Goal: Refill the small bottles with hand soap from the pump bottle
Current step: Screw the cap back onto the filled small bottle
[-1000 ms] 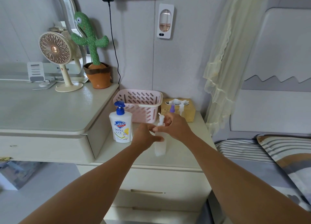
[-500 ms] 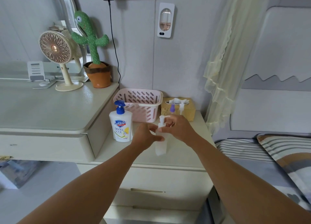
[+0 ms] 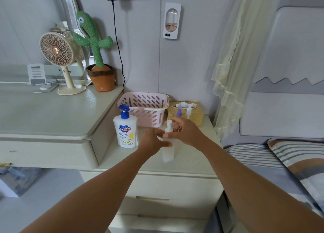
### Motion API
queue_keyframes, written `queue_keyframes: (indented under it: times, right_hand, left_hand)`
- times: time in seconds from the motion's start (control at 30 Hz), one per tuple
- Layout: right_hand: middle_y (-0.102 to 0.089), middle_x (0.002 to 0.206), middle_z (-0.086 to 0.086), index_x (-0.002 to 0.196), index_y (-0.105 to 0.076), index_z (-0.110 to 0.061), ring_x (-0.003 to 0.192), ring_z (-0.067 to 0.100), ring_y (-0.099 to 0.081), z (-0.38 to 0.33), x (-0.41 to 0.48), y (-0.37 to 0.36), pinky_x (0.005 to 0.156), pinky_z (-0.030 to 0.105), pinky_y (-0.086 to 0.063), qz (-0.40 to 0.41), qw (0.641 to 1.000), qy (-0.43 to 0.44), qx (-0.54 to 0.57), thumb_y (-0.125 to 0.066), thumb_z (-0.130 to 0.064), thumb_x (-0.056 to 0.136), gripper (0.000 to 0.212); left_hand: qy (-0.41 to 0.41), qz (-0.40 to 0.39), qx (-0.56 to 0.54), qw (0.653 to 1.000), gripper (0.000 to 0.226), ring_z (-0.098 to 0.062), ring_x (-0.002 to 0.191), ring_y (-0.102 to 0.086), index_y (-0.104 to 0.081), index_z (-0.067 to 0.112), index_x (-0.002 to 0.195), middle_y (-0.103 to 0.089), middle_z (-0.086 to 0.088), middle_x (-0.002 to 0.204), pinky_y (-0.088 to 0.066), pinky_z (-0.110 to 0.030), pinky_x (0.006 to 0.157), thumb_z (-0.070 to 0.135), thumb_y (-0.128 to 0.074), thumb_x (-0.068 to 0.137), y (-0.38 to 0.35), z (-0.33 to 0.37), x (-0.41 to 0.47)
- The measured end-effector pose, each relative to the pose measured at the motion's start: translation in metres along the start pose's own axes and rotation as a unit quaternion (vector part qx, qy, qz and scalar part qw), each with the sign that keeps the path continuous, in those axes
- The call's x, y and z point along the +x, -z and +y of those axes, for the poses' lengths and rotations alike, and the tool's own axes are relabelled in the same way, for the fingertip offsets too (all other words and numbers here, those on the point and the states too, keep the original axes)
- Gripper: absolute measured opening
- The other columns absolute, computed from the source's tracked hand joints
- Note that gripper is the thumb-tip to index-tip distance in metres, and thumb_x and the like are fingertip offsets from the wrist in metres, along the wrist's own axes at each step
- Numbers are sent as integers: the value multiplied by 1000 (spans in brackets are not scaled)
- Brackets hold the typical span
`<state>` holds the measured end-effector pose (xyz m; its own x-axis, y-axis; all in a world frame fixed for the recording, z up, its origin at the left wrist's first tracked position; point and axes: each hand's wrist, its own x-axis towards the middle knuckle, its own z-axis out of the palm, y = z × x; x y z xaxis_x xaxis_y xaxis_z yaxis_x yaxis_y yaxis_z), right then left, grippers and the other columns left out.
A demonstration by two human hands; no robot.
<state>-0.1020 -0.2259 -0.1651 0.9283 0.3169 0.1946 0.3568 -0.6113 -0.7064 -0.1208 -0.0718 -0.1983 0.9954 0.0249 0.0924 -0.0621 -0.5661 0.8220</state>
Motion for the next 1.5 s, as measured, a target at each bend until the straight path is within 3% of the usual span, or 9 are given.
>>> queue_keyframes:
  times: [0.2, 0.27, 0.37, 0.63, 0.83, 1.07, 1.2, 1.4, 1.5]
  right_hand:
    - [-51, 62, -10, 76, -50, -25, 55, 4, -44, 0, 5, -1, 56, 20, -33, 9, 998, 3, -69, -81, -40, 68, 35]
    - [-52, 63, -10, 75, -51, -27, 56, 4, -45, -3, 7, 1, 56, 20, -33, -6, 997, 4, -76, -81, -41, 67, 34]
    - [-53, 62, -7, 81, -60, -17, 56, 6, -46, -3, 7, 2, 56, 21, -35, -6, 998, 5, -68, -81, -39, 69, 32]
    - [-55, 66, -4, 73, -48, -20, 59, 10, -51, -1, 1, -8, 61, 27, -46, 66, 990, 23, -125, -73, -38, 76, 31]
    - [-51, 64, -7, 76, -48, -18, 56, 7, -48, -4, -5, -12, 59, 24, -44, 84, 991, 29, -104, -72, -30, 78, 28]
    - [-54, 63, -8, 78, -52, -23, 56, 6, -49, 0, -6, -12, 58, 21, -39, 90, 993, 9, -72, -75, -34, 75, 25]
    - [-66, 77, -5, 111, -59, -19, 73, 11, -62, 17, -10, -10, 72, 28, -51, 100, 994, -22, -44, -72, -40, 77, 42]
    - [-66, 80, -6, 104, -62, -19, 83, 16, -64, 52, -9, 1, 80, 31, -50, 119, 987, -95, -59, -68, -29, 82, 25]
    - [-64, 73, -10, 106, -62, -19, 78, 13, -63, 63, 1, 5, 79, 30, -50, 123, 986, -98, -63, -70, -31, 80, 29]
  left_hand:
    - [6, -3, 5, 1000, 42, -12, 77, -57, -71, 12, 98, -67, 4, 90, -41, -22, 70, 22, -87, 61, 1, 3, -1]
    - [11, -3, 3, 1000, 42, -11, 77, -57, -71, 11, 99, -67, 4, 90, -41, -22, 70, 22, -87, 61, 2, 3, -1]
    - [15, 1, 3, 1000, 43, -10, 77, -58, -71, 12, 99, -69, 3, 93, -42, -22, 70, 24, -87, 61, 4, 2, -1]
    - [-12, 22, 6, 1000, 35, -8, 72, -57, -72, 14, 95, -68, 4, 85, -46, -22, 70, 23, -85, 64, -2, 5, -8]
    - [-7, 32, 6, 999, 32, -2, 64, -53, -72, 16, 93, -64, 8, 77, -40, -17, 62, 22, -85, 65, -5, 5, -10]
    - [-6, 24, 15, 1000, 34, -12, 78, -61, -72, 14, 96, -70, 3, 89, -49, -25, 75, 21, -84, 65, -6, 6, -5]
    - [4, 44, 19, 999, 39, -13, 83, -56, -69, 7, 103, -68, -2, 99, -40, -22, 75, 15, -82, 68, -2, 8, 5]
    - [30, 61, 48, 997, 50, -17, 100, -56, -61, 3, 119, -64, -8, 113, -36, -20, 83, 13, -78, 74, -1, 10, 35]
    - [32, 59, 63, 996, 43, -13, 90, -52, -63, 5, 115, -64, -6, 107, -35, -19, 77, 14, -78, 75, -5, 10, 55]
